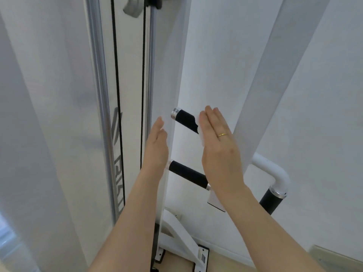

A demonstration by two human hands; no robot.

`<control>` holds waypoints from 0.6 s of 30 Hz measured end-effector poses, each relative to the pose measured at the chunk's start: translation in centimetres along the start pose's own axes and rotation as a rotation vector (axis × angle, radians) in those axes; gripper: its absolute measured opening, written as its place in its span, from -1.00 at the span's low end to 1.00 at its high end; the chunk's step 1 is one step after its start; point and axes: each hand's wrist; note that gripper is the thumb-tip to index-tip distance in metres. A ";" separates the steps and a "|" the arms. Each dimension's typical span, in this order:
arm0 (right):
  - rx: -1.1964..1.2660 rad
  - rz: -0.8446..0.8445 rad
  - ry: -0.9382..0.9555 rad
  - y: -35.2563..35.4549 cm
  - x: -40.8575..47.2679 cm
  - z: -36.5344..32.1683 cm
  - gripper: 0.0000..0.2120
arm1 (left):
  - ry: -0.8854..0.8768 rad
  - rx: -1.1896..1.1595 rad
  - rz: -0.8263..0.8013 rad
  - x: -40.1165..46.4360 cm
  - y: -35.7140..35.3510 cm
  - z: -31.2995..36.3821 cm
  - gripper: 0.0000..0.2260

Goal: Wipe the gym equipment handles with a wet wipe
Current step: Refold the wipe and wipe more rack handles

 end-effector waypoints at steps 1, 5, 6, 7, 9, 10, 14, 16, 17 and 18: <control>-0.096 -0.032 0.029 -0.3 0.8 0.0 -0.46 | 0.001 -0.054 -0.002 0.5 -0.6 0.8 -0.63; -0.269 -0.572 0.036 -1.5 2.9 -0.2 -0.53 | 0.037 -0.105 -0.050 1.3 -1.8 1.9 -0.72; -0.267 -0.675 0.027 -1.6 3.1 0.0 -0.53 | 0.033 -0.094 -0.060 1.2 -1.6 2.0 -0.74; -0.249 -0.699 0.026 -1.7 3.2 0.2 -0.52 | 0.037 -0.083 -0.074 1.3 -1.4 2.0 -0.76; -0.221 -0.704 0.040 -2.1 3.7 0.4 -0.39 | 0.049 -0.064 -0.103 1.6 -0.9 2.1 -0.77; -0.176 -0.709 0.052 -2.0 4.2 0.2 -0.29 | 0.052 -0.052 -0.109 1.7 -0.7 2.1 -0.78; 0.080 -0.887 0.059 -1.7 6.4 -0.1 -0.49 | 0.060 -0.065 -0.119 1.7 -0.8 2.2 -0.71; 0.037 -0.820 0.066 -1.5 6.1 0.1 -0.66 | 0.032 -0.060 -0.091 1.8 -0.8 2.2 -0.74; -0.037 -0.738 0.070 -1.3 5.7 0.3 -0.70 | 0.013 -0.055 -0.075 1.8 -0.8 2.2 -0.77; -0.115 -0.672 0.064 -1.3 5.2 0.4 -0.68 | -0.004 -0.052 -0.064 1.8 -0.9 2.4 -0.78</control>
Point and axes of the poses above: each hand's wrist, its own x-axis towards the middle knuckle, its own y-axis out of the back of the hand, z = x × y, and after that the axes turned 14 degrees about -x, right-handed
